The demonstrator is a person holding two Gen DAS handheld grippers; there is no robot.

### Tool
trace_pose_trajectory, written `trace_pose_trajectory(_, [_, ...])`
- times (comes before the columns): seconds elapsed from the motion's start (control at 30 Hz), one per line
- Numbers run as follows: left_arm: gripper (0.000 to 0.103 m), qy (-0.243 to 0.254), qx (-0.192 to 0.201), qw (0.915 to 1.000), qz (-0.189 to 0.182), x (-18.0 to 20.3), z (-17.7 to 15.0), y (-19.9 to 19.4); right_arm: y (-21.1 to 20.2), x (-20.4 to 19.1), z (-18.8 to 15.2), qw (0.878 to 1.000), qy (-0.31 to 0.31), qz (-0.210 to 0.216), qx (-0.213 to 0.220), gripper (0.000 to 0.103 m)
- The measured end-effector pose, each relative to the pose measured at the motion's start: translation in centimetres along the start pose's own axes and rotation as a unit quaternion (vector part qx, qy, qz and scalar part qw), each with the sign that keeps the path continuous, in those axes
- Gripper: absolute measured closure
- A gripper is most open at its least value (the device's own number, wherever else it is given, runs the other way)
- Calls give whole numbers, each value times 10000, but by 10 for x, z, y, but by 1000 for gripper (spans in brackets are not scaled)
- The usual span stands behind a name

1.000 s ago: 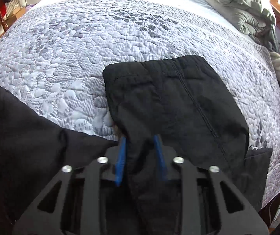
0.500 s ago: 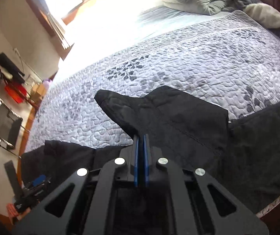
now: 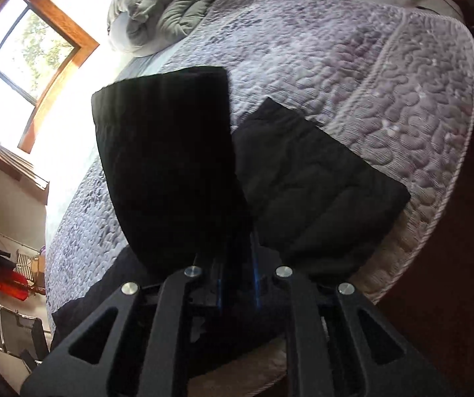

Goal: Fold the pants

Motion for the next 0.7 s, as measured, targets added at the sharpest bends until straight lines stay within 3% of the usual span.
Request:
trace_pose_trajectory(0.13, [10, 42, 6, 10000, 49, 7, -2, -3, 10, 26, 0, 9992, 45, -383, -50, 84])
trace_pose_trajectory(0.27, [10, 118, 42, 9999, 0, 19, -4, -8, 12, 47, 8, 9986, 215, -469, -124, 81])
trace_pose_trajectory(0.57, [10, 476, 40, 9988, -135, 48, -6, -11, 8, 63, 16, 9977, 571, -127, -332, 69])
trace_pose_trajectory(0.67, [10, 558, 32, 9982, -198, 55, -7, -12, 7, 60, 23, 9990, 299, -108, -325, 92])
trace_pose_trajectory(0.7, [10, 588, 21, 9981, -206, 57, -8, -12, 6, 58, 23, 9992, 229, -72, -332, 95])
Point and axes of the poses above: each gripper's, at about its wrist camera, not at the fingertips, and y roughly the way its jaws point, x to its right, z to its top, the point moved 7 cm from there along y, roughly the way its jaws point, and after that the axes turned 15 degrees about y, right-handed, at the moved point
